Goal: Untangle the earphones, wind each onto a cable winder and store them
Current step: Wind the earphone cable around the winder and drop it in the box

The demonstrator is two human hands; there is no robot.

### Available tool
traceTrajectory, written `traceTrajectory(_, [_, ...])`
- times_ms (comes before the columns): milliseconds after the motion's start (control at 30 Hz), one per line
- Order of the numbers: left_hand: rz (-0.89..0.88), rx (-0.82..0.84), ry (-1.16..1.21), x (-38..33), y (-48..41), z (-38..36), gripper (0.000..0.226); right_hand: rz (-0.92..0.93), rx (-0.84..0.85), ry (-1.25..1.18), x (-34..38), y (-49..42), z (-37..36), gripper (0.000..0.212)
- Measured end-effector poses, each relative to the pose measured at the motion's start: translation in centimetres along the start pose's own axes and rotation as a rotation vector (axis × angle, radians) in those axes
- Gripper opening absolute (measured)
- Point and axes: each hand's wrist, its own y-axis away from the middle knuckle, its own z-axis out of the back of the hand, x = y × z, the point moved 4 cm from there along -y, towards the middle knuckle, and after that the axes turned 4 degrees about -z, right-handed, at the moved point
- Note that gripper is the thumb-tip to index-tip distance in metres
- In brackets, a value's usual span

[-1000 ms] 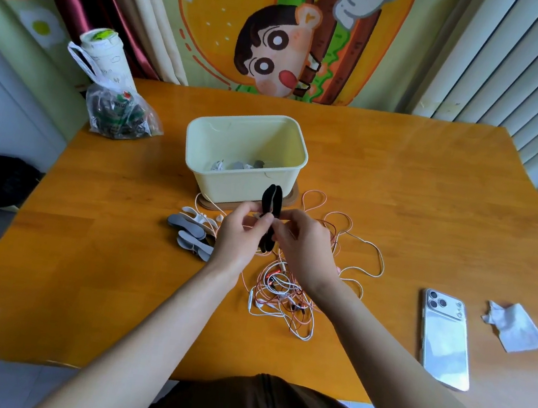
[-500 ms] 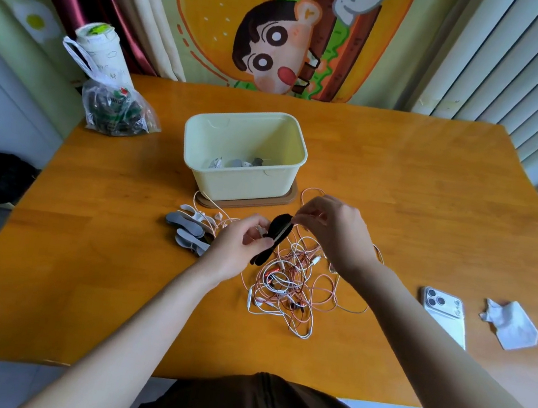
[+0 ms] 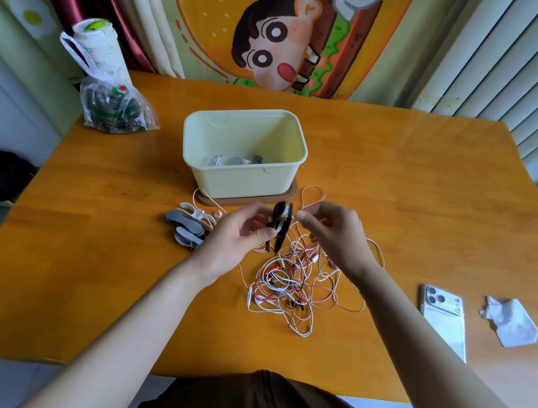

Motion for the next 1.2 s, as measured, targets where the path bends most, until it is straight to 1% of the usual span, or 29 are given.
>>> traceTrajectory(200, [-0.021,-0.130,0.149,-0.1,-0.2,0.0,0.021,-0.159,0.089,-0.326,-1.0,1.0,-1.7,0.019])
traceTrajectory(300, [0.010,-0.195,0.232,0.2,-0.3,0.1,0.019,-0.217,0.126,-0.403,-1.2,1.2,-2.6,0.020])
traceTrajectory(400, [0.038,-0.229,0.287,0.4,-0.3,0.1,0.022,-0.262,0.158,-0.464,-1.4,1.3,-3.2,0.021])
traceTrajectory(500, [0.061,-0.267,0.285,0.6,-0.2,0.3,0.020,-0.308,0.190,-0.453,-1.6,1.3,-3.4,0.023])
traceTrajectory(567, [0.062,-0.285,0.287,0.6,-0.2,0.3,0.019,-0.344,0.230,-0.442,-1.8,1.5,-3.7,0.029])
traceTrajectory(700, [0.062,-0.312,0.295,0.5,-0.3,0.0,0.019,-0.385,0.232,-0.525,-1.8,1.9,-3.9,0.035])
traceTrajectory(833, [0.101,-0.300,0.392,0.8,-0.4,-0.4,0.022,-0.446,0.253,-0.632,-2.3,2.2,-4.0,0.035])
traceTrajectory(967, [0.170,-0.315,0.525,1.5,-0.2,-0.6,0.016,-0.462,0.287,-0.687,-2.8,2.5,-4.4,0.029])
traceTrajectory(1067, [0.241,-0.359,0.627,2.3,0.0,-0.6,0.016,-0.469,0.282,-0.647,-2.8,2.9,-4.6,0.025])
traceTrajectory(1200, [0.276,-0.420,0.598,3.0,0.2,-0.7,0.018,-0.470,0.256,-0.537,-2.4,3.3,-4.7,0.026])
